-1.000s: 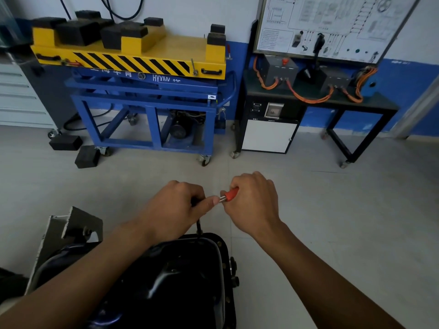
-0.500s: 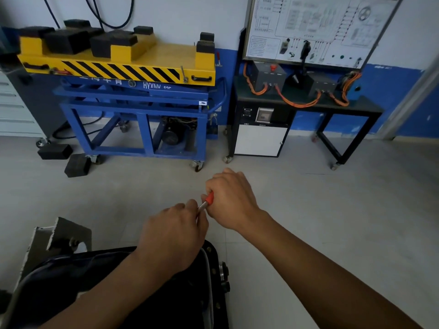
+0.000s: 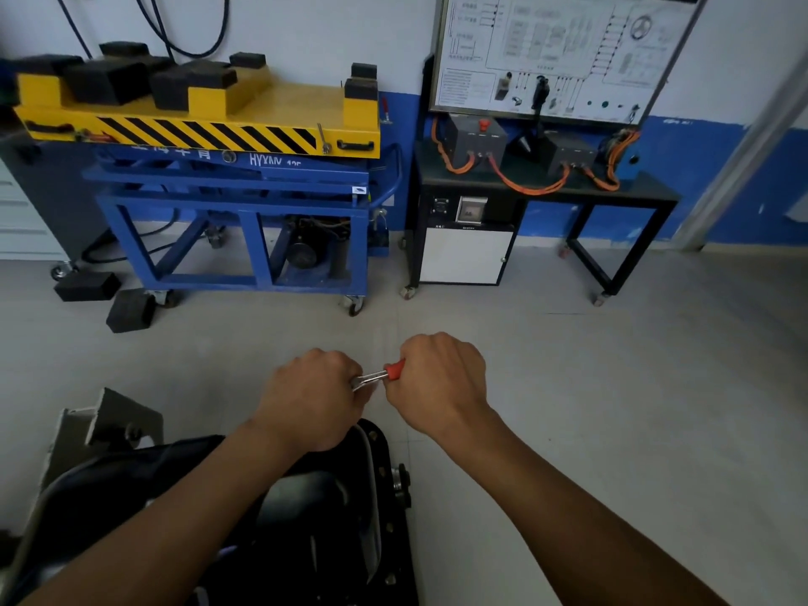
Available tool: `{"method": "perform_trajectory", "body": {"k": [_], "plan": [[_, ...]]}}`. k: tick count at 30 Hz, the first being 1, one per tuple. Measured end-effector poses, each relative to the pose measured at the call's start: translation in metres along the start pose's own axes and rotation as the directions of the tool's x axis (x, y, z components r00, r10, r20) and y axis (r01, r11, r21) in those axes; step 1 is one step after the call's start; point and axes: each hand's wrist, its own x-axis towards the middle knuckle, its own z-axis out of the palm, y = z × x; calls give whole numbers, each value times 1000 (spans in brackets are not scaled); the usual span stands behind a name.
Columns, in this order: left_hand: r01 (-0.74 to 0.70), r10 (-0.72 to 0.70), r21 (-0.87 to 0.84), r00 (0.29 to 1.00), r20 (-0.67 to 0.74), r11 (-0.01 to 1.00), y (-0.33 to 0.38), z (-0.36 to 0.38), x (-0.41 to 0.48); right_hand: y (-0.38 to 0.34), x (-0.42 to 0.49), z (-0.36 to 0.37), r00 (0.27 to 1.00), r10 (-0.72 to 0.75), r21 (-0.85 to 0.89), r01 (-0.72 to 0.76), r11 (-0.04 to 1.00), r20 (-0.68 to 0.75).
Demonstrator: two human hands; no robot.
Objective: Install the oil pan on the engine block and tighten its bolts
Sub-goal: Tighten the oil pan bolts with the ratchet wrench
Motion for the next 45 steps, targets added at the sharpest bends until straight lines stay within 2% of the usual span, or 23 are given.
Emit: {"method": "perform_trajectory", "body": {"k": [5, 8, 11, 18, 26, 32, 39, 45], "plan": [[-80, 124, -331, 986, 114, 940, -10, -14, 4, -8, 13, -15, 999, -53, -2, 53, 999, 15], [-40, 83, -452, 994, 76, 891, -17, -29, 8, -22, 27, -26, 995, -90, -1, 90, 996, -39], [22, 19, -581, 998, 65, 814, -35, -54, 9, -37, 39, -35, 991, -87, 101, 98, 990, -103], [-35, 100, -497, 989, 105, 867, -63, -68, -7, -54, 40, -15, 990, -117, 119, 126, 985, -84], [74, 109, -729, 974, 201, 681, -75, -61, -2, -48, 42, -5, 995, -67, 130, 75, 989, -68], [100, 144, -759, 958, 248, 644, -72, -49, 5, -36, 39, 2, 997, -30, 87, 37, 996, -73], [78, 163, -727, 953, 256, 682, -72, -44, 6, -30, 36, 13, 998, -22, 121, 29, 992, -62], [75, 152, -736, 960, 236, 673, -77, -43, -1, -36, 35, 19, 999, -31, 136, 36, 990, -36]]}}
